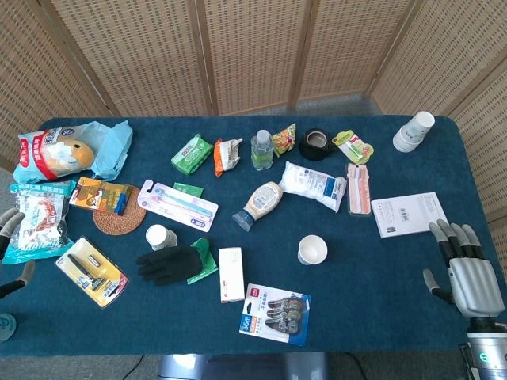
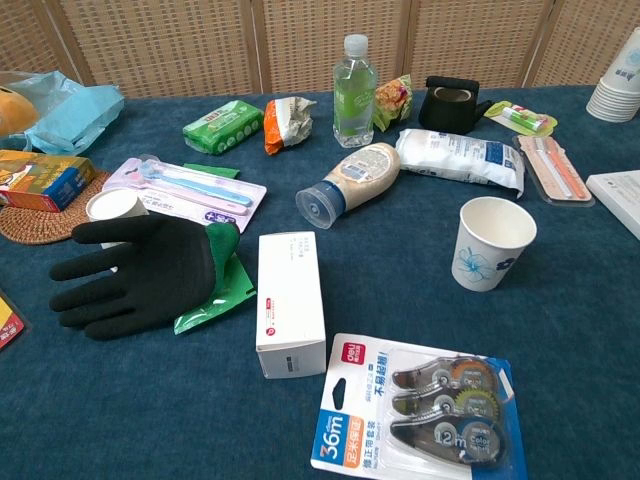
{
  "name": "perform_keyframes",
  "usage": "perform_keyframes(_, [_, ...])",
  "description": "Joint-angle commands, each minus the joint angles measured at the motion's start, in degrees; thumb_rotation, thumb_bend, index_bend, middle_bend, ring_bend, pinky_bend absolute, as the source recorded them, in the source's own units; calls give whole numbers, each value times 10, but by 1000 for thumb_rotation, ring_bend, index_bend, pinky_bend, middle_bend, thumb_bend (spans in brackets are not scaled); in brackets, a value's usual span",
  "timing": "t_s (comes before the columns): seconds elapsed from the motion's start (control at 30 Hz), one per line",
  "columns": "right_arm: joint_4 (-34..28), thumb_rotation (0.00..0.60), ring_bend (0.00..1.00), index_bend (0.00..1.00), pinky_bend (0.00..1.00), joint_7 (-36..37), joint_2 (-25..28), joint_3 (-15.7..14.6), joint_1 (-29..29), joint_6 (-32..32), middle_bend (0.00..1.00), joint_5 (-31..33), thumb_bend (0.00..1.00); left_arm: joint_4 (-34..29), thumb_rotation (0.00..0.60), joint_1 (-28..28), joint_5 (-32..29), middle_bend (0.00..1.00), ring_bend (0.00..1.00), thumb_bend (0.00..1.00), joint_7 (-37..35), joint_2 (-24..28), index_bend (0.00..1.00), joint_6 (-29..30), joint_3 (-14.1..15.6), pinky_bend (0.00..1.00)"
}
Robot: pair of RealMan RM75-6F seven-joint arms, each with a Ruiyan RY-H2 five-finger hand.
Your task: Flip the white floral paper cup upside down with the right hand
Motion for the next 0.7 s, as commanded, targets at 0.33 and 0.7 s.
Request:
perform_keyframes(0.33, [2, 600, 0, 0, 0, 4, 1, -5, 3, -6, 0, -10, 430, -7, 600, 5, 8, 71, 23, 472, -4, 8, 27, 11, 1, 0])
perform_keyframes(0.7, [-23, 600, 0, 0, 0, -4, 4, -11, 40, -58, 0, -39, 428, -15, 600, 6, 22, 67, 22, 473, -24, 29, 27, 11, 7, 0])
